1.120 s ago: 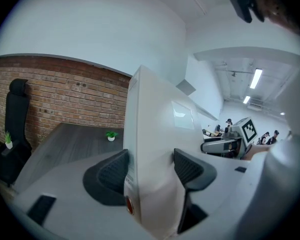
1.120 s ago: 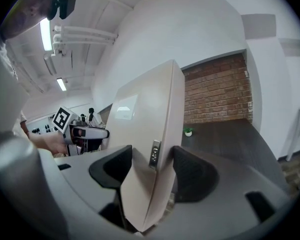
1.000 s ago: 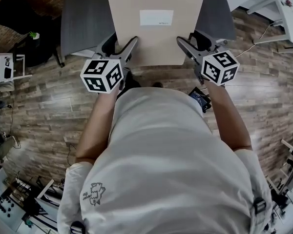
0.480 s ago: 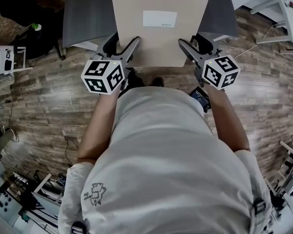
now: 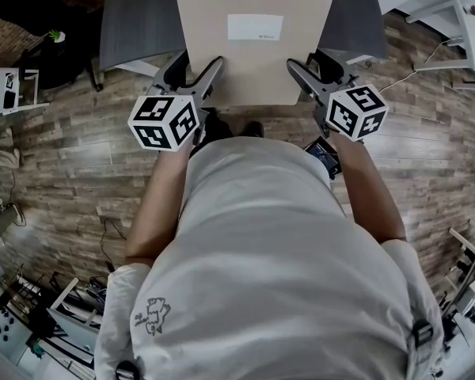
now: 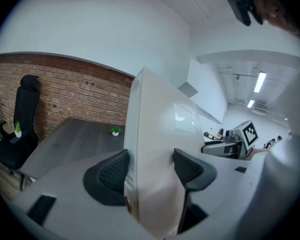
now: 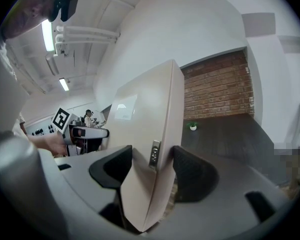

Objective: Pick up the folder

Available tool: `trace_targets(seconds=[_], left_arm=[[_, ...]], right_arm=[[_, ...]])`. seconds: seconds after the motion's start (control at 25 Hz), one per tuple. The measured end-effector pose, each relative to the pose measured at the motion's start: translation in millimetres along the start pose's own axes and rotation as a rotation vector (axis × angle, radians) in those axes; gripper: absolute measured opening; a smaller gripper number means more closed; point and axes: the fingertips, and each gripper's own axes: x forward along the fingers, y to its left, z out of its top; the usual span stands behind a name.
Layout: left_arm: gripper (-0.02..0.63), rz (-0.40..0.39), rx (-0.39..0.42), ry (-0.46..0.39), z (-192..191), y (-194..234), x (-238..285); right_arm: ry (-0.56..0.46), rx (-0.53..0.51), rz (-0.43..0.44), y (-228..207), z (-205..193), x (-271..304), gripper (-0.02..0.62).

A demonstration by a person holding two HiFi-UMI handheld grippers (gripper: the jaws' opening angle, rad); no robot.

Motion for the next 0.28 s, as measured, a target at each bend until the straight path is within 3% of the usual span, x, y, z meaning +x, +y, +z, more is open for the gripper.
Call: trace_targets(seconds=[0.28], left_arm=[[0.296, 0.003, -0.018, 0.007, -3.2, 0.6, 6.3]], right_arm=[[0.014, -0.001, 0.0, -6.3, 0.7, 2.6, 0.261]])
